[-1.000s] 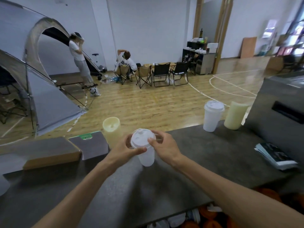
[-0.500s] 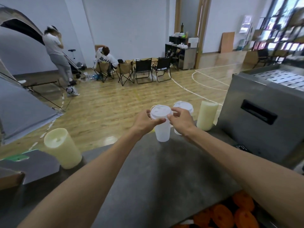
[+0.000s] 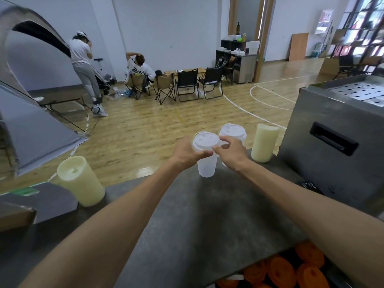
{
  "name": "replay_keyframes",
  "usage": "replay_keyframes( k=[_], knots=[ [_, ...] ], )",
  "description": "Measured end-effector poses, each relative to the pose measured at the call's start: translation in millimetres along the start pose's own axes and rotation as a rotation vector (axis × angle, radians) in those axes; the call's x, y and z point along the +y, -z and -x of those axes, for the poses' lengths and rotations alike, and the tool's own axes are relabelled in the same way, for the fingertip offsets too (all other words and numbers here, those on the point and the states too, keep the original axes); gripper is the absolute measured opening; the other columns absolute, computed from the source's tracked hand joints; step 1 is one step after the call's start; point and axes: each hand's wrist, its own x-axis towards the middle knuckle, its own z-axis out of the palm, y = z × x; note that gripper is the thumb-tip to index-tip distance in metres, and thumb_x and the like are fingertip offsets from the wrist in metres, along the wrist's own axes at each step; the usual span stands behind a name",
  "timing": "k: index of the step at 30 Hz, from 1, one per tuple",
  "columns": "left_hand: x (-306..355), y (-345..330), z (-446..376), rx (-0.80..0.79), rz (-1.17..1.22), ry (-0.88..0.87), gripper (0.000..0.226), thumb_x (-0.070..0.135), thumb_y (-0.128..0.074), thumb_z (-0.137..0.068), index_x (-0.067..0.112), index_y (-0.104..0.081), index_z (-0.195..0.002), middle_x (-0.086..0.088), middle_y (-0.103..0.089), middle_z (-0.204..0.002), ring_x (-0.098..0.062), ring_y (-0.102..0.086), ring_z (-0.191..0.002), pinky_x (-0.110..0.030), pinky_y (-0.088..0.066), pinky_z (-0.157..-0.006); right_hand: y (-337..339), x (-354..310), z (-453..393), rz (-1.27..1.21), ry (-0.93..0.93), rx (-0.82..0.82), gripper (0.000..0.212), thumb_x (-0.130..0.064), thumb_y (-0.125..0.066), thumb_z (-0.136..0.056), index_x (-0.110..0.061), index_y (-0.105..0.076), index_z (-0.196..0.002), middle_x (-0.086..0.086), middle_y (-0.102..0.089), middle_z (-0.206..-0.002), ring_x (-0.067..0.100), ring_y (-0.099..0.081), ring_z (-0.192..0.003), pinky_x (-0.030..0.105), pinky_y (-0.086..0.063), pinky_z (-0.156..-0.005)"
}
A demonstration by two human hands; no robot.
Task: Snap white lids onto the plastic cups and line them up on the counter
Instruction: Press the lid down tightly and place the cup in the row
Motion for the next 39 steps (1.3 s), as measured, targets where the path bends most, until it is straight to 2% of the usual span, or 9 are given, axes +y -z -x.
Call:
replay_keyframes(
  k=[3, 5, 11, 16, 21, 28, 32, 36, 39],
  knots=[
    [-0.5, 10.1, 11.0, -0.038, -0.068, 0.056, 0.093, 0.047, -0.088, -0.07, 0.009, -0.042, -0.141, -0.006, -0.057, -0.137, -0.025, -0.053, -0.127, -0.028, -0.042, -0.086, 9.3, -0.6, 6.3, 0.029, -0.016, 0.011, 0.056, -0.03, -0.069, -0.093, -0.021, -0.05, -0.146, 0.012, -0.062, -0.136, 0.026, -0.058, -0.125, 0.036, -0.043, -0.106],
    [-1.5, 24.0, 23.0, -0.021, -0.103, 0.056, 0.109, 0.051, -0.087, -0.07, 0.007, -0.029, -0.151, -0.013, -0.047, -0.15, -0.028, -0.046, -0.136, -0.034, -0.043, -0.099, 13.5, -3.2, 15.5, 0.048, -0.011, 0.035, 0.054, -0.029, -0.07, -0.093, -0.019, -0.052, -0.143, 0.012, -0.063, -0.135, 0.026, -0.059, -0.123, 0.036, -0.044, -0.103],
    [-15.0, 103.4, 99.1, 0.018, -0.129, -0.007, 0.099, 0.05, -0.083, -0.074, 0.012, -0.036, -0.152, -0.011, -0.053, -0.146, -0.023, -0.053, -0.131, -0.036, -0.044, -0.107, -13.5, -43.3, 61.7, 0.086, 0.151, -0.028, 0.042, -0.028, -0.072, -0.089, -0.018, -0.062, -0.129, 0.005, -0.068, -0.118, 0.018, -0.063, -0.102, 0.03, -0.047, -0.083],
    [-58.6, 209.8, 202.0, 0.146, -0.29, 0.014, 0.068, 0.043, -0.082, -0.079, 0.011, -0.059, -0.134, -0.007, -0.065, -0.129, -0.017, -0.06, -0.116, -0.029, -0.049, -0.098, -110.0, -115.6, 126.8, 0.046, 0.362, -0.313, 0.042, -0.028, -0.078, -0.086, -0.014, -0.066, -0.124, 0.007, -0.069, -0.113, 0.018, -0.065, -0.107, 0.037, -0.055, -0.095],
    [-133.5, 307.7, 328.0, 0.352, -0.421, 0.199, 0.054, 0.041, -0.082, -0.079, 0.016, -0.066, -0.125, -0.001, -0.069, -0.119, -0.014, -0.063, -0.104, -0.023, -0.045, -0.083, -234.1, -178.0, 212.9, 0.037, 0.51, -0.61, 0.044, -0.026, -0.08, -0.085, -0.011, -0.066, -0.124, 0.009, -0.07, -0.114, 0.019, -0.066, -0.107, 0.035, -0.055, -0.097],
    [-237.6, 414.8, 471.6, 0.646, -0.507, 0.485, 0.078, 0.046, -0.083, -0.076, 0.013, -0.054, -0.14, -0.008, -0.059, -0.138, -0.023, -0.058, -0.122, -0.033, -0.045, -0.096, -381.9, -238.9, 320.7, 0.073, 0.583, -0.897, 0.054, -0.031, -0.081, -0.085, -0.012, -0.063, -0.132, 0.009, -0.068, -0.123, 0.021, -0.064, -0.112, 0.03, -0.052, -0.094],
    [-278.2, 450.0, 507.3, 0.751, -0.486, 0.537, 0.073, 0.039, -0.086, -0.075, 0.015, -0.054, -0.135, -0.011, -0.058, -0.131, -0.029, -0.054, -0.12, -0.042, -0.045, -0.095, -446.2, -268.3, 361.1, 0.067, 0.582, -1.016, 0.062, -0.037, -0.078, -0.086, -0.015, -0.055, -0.139, 0.006, -0.06, -0.132, 0.016, -0.058, -0.109, 0.026, -0.049, -0.085],
    [-303.1, 466.7, 503.9, 0.724, -0.415, 0.545, 0.063, 0.03, -0.085, -0.078, 0.018, -0.051, -0.13, -0.011, -0.056, -0.13, -0.03, -0.052, -0.123, -0.046, -0.045, -0.102, -498.7, -290.1, 378.4, 0.085, 0.592, -1.109, 0.063, -0.032, -0.074, -0.091, -0.017, -0.05, -0.146, 0.008, -0.051, -0.148, 0.023, -0.05, -0.132, 0.039, -0.043, -0.107],
    [-312.7, 471.4, 493.1, 0.677, -0.37, 0.512, 0.064, 0.022, -0.083, -0.079, 0.017, -0.051, -0.133, -0.009, -0.058, -0.134, -0.028, -0.052, -0.126, -0.05, -0.043, -0.108, -524.6, -297.8, 383.5, 0.074, 0.581, -1.194, 0.052, -0.026, -0.069, -0.093, -0.022, -0.052, -0.142, 0.005, -0.054, -0.146, 0.019, -0.052, -0.121, 0.04, -0.041, -0.107]
  ],
)
